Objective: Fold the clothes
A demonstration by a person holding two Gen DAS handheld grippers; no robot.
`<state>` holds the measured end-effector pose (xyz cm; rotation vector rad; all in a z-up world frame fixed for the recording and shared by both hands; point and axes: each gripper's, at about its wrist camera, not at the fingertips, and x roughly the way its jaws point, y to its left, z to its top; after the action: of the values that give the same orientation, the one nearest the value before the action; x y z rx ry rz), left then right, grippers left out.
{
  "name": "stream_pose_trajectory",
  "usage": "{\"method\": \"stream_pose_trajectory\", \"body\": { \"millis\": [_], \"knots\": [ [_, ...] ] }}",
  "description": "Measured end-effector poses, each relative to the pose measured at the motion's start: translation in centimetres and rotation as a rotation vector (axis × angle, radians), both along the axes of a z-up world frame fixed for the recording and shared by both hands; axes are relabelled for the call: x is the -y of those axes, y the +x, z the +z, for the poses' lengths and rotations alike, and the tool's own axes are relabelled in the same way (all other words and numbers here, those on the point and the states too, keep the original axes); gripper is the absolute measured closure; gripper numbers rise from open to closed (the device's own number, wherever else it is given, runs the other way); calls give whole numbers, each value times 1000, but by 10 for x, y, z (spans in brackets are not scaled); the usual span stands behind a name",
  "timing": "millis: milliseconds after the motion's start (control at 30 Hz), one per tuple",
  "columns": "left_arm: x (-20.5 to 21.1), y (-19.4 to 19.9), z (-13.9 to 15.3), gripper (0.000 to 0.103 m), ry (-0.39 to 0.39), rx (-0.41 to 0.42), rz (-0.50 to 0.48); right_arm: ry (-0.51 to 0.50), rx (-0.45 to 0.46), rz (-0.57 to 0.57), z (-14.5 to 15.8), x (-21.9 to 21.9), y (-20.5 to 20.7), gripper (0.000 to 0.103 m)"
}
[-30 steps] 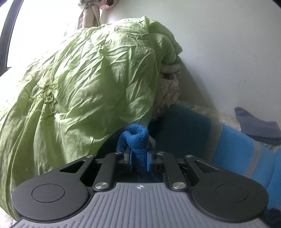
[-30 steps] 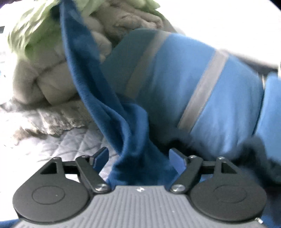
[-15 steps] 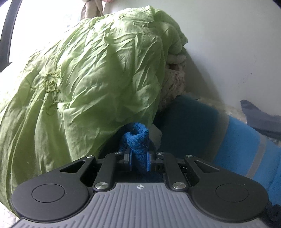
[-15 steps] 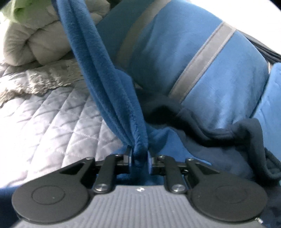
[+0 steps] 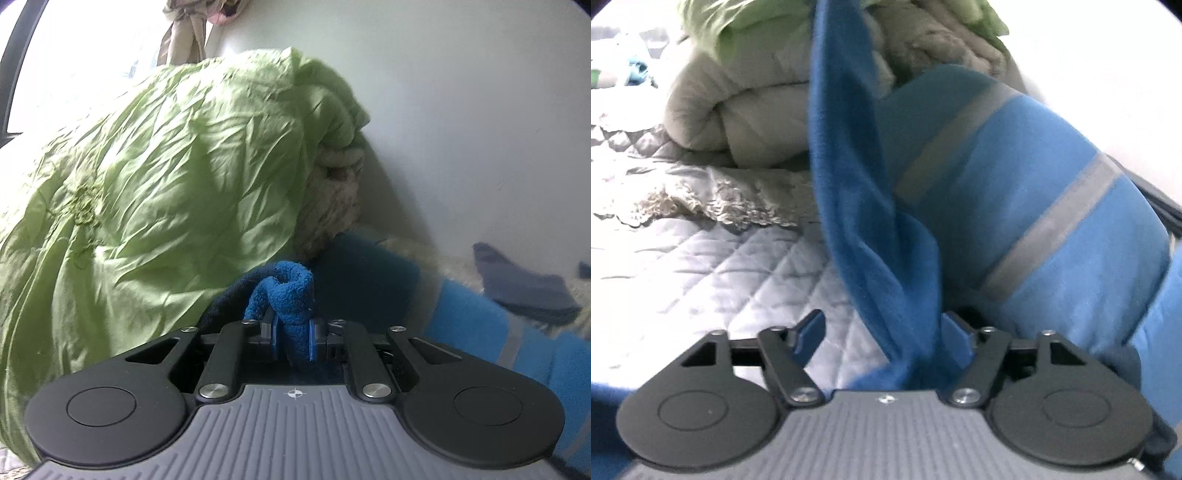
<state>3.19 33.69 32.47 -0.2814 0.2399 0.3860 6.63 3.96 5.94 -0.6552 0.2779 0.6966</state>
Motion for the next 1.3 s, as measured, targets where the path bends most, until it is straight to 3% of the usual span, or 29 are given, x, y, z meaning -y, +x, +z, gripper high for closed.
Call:
{"method": "stream_pose_trajectory", "body": {
  "millis": [33, 67, 200, 333, 400, 433, 467, 567, 600, 667, 733, 767, 800, 967, 1300],
  "knots": [
    [4, -1, 3, 89, -2, 20, -13, -24, 1, -11, -3, -10, 2, 71],
    [7, -2, 7, 89, -5, 40, -26, -29, -30, -36, -6, -20, 9, 92],
    [31, -5, 21, 89, 5, 103, -111, 70, -181, -117, -4, -48, 37, 93],
    [65, -1, 27, 89, 49, 91, -223, 207, -390, -214, -5, -61, 76, 90],
    [80, 2, 27, 89, 75, 78, -254, 253, -467, -240, -8, -58, 92, 80],
    [86, 3, 26, 89, 93, 81, -257, 267, -476, -238, -7, -50, 92, 71],
    [91, 4, 25, 89, 110, 83, -260, 280, -478, -232, -6, -41, 90, 53],
    [99, 5, 25, 89, 137, 89, -261, 317, -484, -216, -1, -13, 85, 27],
    [99, 5, 26, 89, 139, 91, -259, 329, -486, -211, 0, -3, 83, 21],
    [101, 2, 28, 89, 157, 96, -254, 354, -491, -200, 3, 16, 80, 22],
    [102, 0, 29, 89, 167, 99, -258, 378, -495, -190, 7, 34, 76, 49],
    [102, -1, 29, 89, 170, 99, -260, 391, -496, -184, 8, 44, 75, 80],
    [104, -1, 29, 89, 175, 101, -263, 403, -498, -179, 10, 53, 73, 94],
    [124, -1, 34, 89, 190, 114, -298, 449, -540, -156, 8, 83, 76, 94],
    [209, -9, 50, 89, 235, 153, -513, 425, -623, -153, -33, 8, 91, 100]
  ]
}}
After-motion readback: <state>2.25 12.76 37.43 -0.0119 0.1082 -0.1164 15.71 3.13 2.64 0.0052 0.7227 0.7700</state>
